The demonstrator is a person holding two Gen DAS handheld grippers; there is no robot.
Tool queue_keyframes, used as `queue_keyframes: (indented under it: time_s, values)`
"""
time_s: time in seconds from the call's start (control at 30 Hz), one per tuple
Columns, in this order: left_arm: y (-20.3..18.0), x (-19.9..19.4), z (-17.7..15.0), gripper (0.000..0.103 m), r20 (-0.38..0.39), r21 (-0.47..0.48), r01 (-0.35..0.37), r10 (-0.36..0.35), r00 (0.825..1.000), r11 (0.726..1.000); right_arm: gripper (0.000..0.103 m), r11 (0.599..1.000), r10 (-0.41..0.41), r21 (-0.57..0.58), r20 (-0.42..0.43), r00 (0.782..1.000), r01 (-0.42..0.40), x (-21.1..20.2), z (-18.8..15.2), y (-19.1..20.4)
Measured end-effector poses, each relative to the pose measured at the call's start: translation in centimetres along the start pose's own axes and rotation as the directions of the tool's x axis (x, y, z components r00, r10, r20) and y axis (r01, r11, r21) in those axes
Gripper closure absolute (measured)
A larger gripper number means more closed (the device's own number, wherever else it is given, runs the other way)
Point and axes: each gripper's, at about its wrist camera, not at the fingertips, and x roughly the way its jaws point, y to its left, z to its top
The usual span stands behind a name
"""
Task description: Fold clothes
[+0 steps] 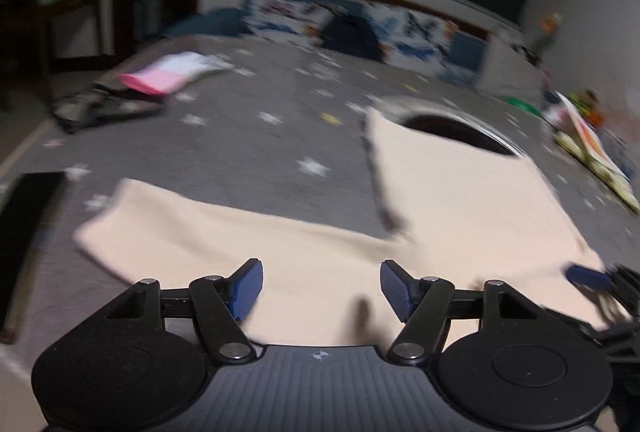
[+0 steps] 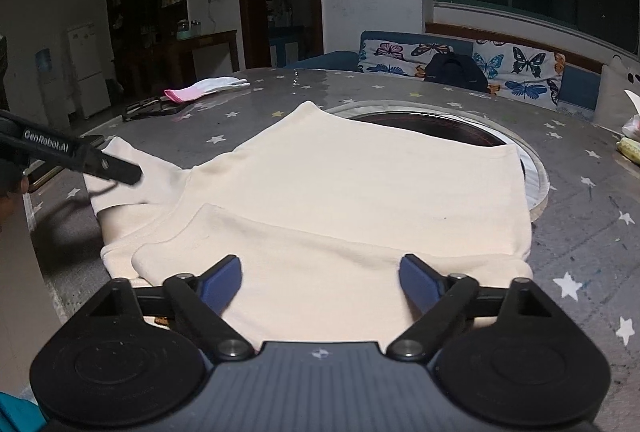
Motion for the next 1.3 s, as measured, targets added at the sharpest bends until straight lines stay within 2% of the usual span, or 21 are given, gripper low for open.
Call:
queue_keyframes:
  time_s: [0.13,0.2,0.33,0.43,0.63,0.73,0.77,0.83,0.87,0.93,1.03,1.17,1.3]
  values:
    - [3.3,-0.8,0.0,0.038,0.061,-0.081,-0.129,0.134,0.989,0.988,0.009,1.0,-0.001,0.004,-0.002,1.0,0.001,0.0,-0.1,0.0]
    - [5.2,-0.9,0.0,0.046,0.073,-0.135,-0.184,0.195,0.978,0.974,0.009,1.0,-0.001,0.003,-0.002,1.0,0.001,0.1,-0.1,0.0]
    - [7.9,-0.7,-0.2,0.061,0.075,-0.204,-0.233,0.253,0.965,0.951,0.009,1.0,-0.003,0.002,-0.003,1.0,0.003,0.1,-0.1,0.1]
    - [9.0,-0.2,-0.3,0.066,0.064,-0.238,-0.24,0.262,0.963,0.941,0.009,1.0,-0.004,0.002,-0.004,1.0,0.004,0.2,-0.1,0.1]
    - [9.3,0.3,-0.5,0.066,0.058,-0.287,-0.239,0.266,0.962,0.928,0.009,1.0,-0.005,-0.001,-0.006,1.0,0.005,0.2,-0.1,0.0]
    - [9.4,0.5,-0.5,0.068,0.059,-0.301,-0.266,0.297,0.953,0.916,0.009,1.0,-0.005,0.0,-0.005,1.0,0.005,0.2,-0.2,0.0]
    - [9.5,0.6,-0.4,0.071,0.057,-0.308,-0.277,0.308,0.95,0.91,0.009,1.0,-0.004,0.001,-0.004,1.0,0.004,0.2,-0.2,0.0]
    - [9.5,0.8,-0.3,0.089,0.052,-0.321,-0.297,0.329,0.943,0.9,0.009,1.0,-0.003,0.002,-0.003,1.0,0.003,0.2,-0.2,0.0]
    - [9.7,0.9,-0.2,0.092,0.051,-0.327,-0.302,0.336,0.941,0.895,0.009,1.0,-0.003,0.003,-0.003,1.0,0.003,0.2,-0.2,0.0]
    - [10.1,0.8,-0.2,0.098,0.052,-0.355,-0.29,0.328,0.943,0.889,0.009,1.0,-0.002,0.004,-0.002,1.0,0.002,0.1,-0.3,0.0]
    - [10.1,0.0,-0.1,0.099,0.087,-0.388,-0.227,0.281,0.956,0.893,0.009,1.0,-0.001,0.006,0.0,1.0,0.001,0.1,-0.3,0.0]
    - [8.3,-2.6,0.8,0.099,0.202,-0.363,-0.09,0.172,0.964,0.928,0.012,1.0,0.004,0.014,0.003,1.0,-0.004,-0.2,-0.2,-0.2]
    - [5.5,-4.8,2.2,0.099,0.289,-0.287,0.041,0.045,0.956,0.957,0.014,0.999,0.017,0.039,0.01,1.0,-0.017,-0.8,0.0,-0.5]
